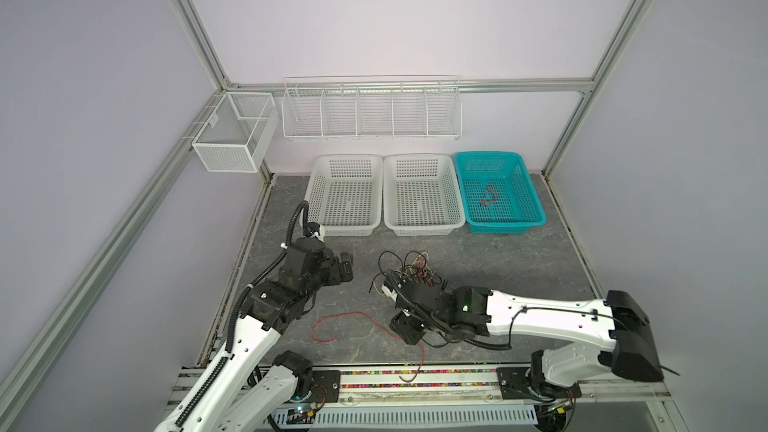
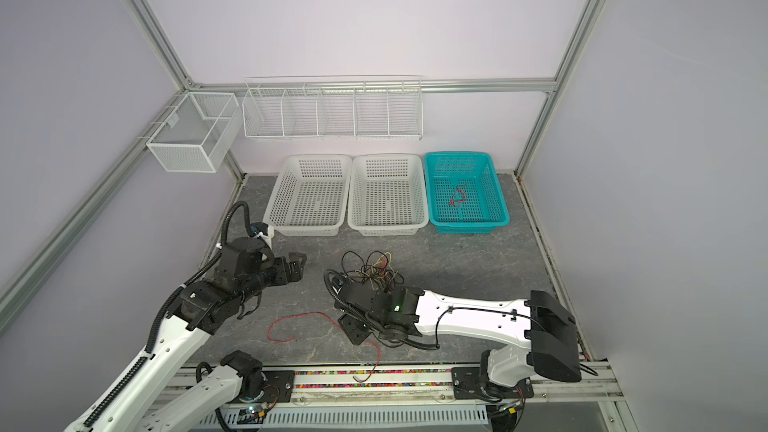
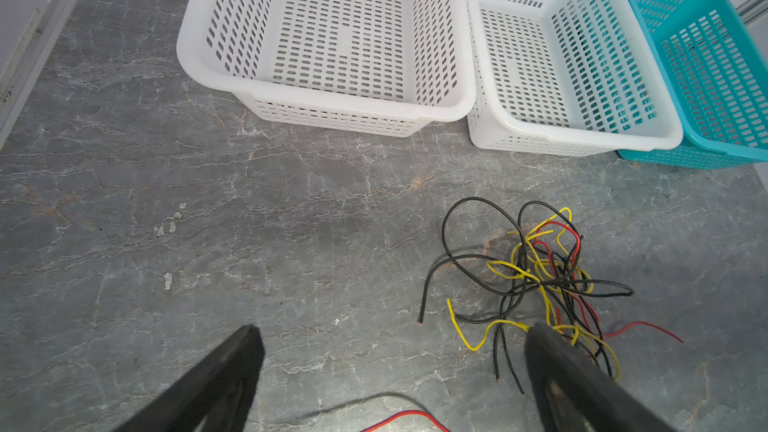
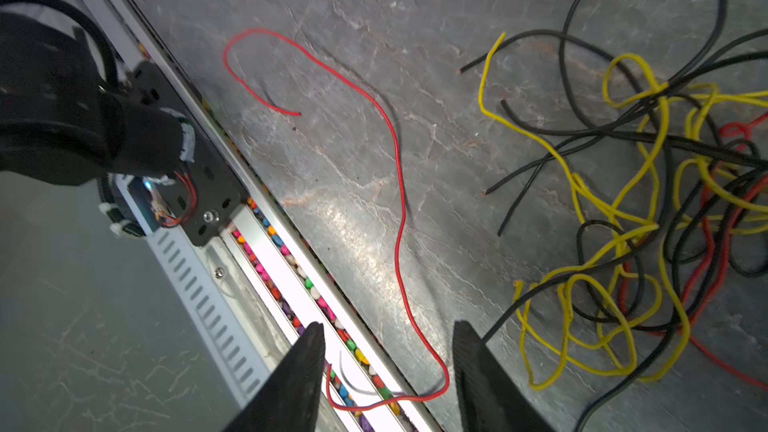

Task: Untangle the cables
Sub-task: 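Pull the red wire out of the tangle toward the robot with the right gripper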

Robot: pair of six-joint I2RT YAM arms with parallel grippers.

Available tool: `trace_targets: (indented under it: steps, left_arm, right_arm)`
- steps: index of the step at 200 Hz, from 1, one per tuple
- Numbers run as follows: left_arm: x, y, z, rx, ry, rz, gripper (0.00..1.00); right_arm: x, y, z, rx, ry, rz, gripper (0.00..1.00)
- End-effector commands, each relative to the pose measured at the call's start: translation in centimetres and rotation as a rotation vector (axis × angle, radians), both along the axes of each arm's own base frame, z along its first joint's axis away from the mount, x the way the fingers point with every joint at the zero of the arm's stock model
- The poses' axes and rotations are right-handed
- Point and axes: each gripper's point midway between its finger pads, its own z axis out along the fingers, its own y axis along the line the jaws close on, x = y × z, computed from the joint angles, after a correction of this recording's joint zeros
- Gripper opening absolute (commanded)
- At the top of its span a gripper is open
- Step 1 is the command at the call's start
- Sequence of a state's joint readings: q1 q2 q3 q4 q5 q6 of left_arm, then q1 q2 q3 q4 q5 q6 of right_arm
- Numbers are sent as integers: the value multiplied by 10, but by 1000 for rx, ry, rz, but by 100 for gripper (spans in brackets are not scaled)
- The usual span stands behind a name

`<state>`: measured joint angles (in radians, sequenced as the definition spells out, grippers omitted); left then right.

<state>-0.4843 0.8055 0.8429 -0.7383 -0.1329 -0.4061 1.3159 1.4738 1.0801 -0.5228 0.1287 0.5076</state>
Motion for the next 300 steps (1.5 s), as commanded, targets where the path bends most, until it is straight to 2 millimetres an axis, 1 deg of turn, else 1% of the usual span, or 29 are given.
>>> trace_targets:
  steps: [1, 15, 62, 98, 130, 155, 185, 204, 227, 238, 267, 285, 300]
  left_arm:
    - [-1, 2, -6, 21, 10, -6, 99]
    - [-1, 2, -6, 21, 10, -6, 99]
    - [-1, 1, -6, 18, 11, -12, 99]
    - [-1, 1, -5, 18, 8, -10, 99]
    - [-1, 1, -5, 18, 8, -13, 99]
    - [-1, 1, -4, 16, 7, -14, 99]
    - [-1, 1, -5, 16, 7, -14, 99]
    - [-2, 1, -5, 15, 7, -15, 99]
    - [-2, 1, -5, 14, 8, -16, 99]
    - [-2, 0, -5, 14, 7, -16, 99]
    - [-2, 0, -5, 14, 7, -16, 99]
    - [-2, 0, -5, 12, 7, -19, 99]
    - [-2, 0, -5, 12, 8, -19, 99]
  right_arm:
    - [-11, 0, -24, -52, 30, 69, 54]
    - [-12, 1, -36, -74, 37, 83, 54]
    - [-8, 1, -71, -158, 53, 92, 54]
    - [-6, 0, -91, -191, 80, 86, 49]
    - [-8, 2, -97, -190, 97, 92, 42]
    - [-9, 2, -101, -195, 108, 96, 33]
    - [-11, 3, -103, -196, 117, 101, 22]
    - [-12, 2, -102, -197, 118, 106, 18]
    - [-11, 2, -97, -190, 113, 107, 11]
    - [-11, 3, -89, -169, 108, 108, 7]
    - [-7, 4, -53, -83, 62, 95, 7]
    - [-1, -2, -28, -34, 28, 75, 7]
    - [7, -10, -9, 9, 1, 41, 7]
